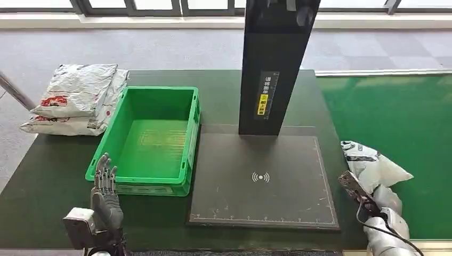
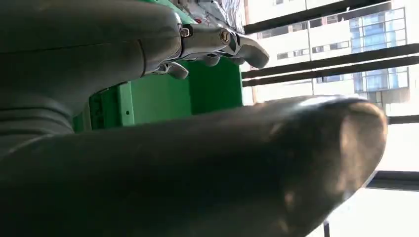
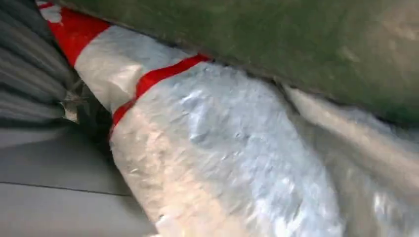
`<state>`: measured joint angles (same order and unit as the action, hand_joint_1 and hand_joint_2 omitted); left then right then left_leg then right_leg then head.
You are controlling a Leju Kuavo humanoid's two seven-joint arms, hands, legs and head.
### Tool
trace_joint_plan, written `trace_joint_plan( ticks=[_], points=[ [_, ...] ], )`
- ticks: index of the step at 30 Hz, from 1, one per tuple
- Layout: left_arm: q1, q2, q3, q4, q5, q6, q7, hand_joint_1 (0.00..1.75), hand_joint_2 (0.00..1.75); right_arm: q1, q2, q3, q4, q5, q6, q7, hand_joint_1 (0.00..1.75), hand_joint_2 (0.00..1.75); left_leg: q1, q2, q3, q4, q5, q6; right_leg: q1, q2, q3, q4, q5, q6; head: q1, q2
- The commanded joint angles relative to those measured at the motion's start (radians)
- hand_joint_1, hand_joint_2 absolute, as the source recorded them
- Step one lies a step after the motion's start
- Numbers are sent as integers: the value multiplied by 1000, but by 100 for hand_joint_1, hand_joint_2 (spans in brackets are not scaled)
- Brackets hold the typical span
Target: Moved the parcel from conveyor to table for the left to box.
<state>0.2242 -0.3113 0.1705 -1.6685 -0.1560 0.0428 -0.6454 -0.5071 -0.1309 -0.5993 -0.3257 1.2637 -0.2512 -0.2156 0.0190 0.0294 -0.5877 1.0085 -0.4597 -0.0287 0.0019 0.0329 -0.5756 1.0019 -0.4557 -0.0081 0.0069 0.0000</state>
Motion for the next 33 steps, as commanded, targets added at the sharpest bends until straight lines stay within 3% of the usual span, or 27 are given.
trace_joint_plan(
  ticks=[1,5,6,10,12,16,21,25,28,33],
  points=[
    [31,-22,31,-33,-8,-3,1,0,0,6,153,-107,-167,-211,-181,-233,175,175,-2,3,0,-2,0,0,-2,3,-3,1,0,-1,0,0],
    [42,-30,27,-53,-15,9,4,0,0,106,232,29,-511,-405,-226,-337,175,175,-2,1,-1,-4,1,0,-2,1,-7,3,-1,-3,0,0],
    [45,-31,28,-55,-17,11,4,0,0,122,236,57,-553,-416,-215,-308,175,175,-1,1,-1,-4,1,-1,-1,1,-7,3,-1,-4,0,0],
    [47,-31,29,-55,-19,11,4,0,0,133,234,79,-565,-425,-213,-285,175,175,-2,-9,-1,-6,4,-3,-2,-11,-5,3,-4,-5,0,0],
    [48,-34,32,-57,-21,10,2,0,0,147,244,110,-617,-513,-253,-386,175,175,-2,-15,6,-6,6,-4,-2,-16,-4,2,-5,-5,-1,0],
    [76,-38,17,-90,-28,24,-7,0,0,290,312,307,-1003,-569,-276,-399,175,175,-3,-18,3,-4,7,-4,-3,-19,-6,5,-5,-5,0,0],
    [100,-38,-1,-120,16,70,24,0,0,397,306,526,-1181,-591,-302,-402,175,175,-4,-21,2,-5,6,-4,-4,-22,-6,5,-6,-4,0,0],
    [99,-37,6,-121,10,32,29,0,0,440,293,675,-1247,-603,-226,-385,175,175,-4,-21,1,-4,6,-4,-4,-22,-6,5,-6,-5,0,0],
    [70,-35,24,-77,9,-9,5,0,0,470,281,764,-1263,-697,-50,-375,175,175,-4,-22,4,-7,7,-2,-4,-24,-3,2,-7,-4,0,0],
    [27,-15,-5,-28,0,-2,-4,0,0,498,274,773,-1179,-807,116,-331,175,175,-4,-25,4,-7,7,-3,-4,-27,-3,2,-7,-5,-1,0]
  ],
)
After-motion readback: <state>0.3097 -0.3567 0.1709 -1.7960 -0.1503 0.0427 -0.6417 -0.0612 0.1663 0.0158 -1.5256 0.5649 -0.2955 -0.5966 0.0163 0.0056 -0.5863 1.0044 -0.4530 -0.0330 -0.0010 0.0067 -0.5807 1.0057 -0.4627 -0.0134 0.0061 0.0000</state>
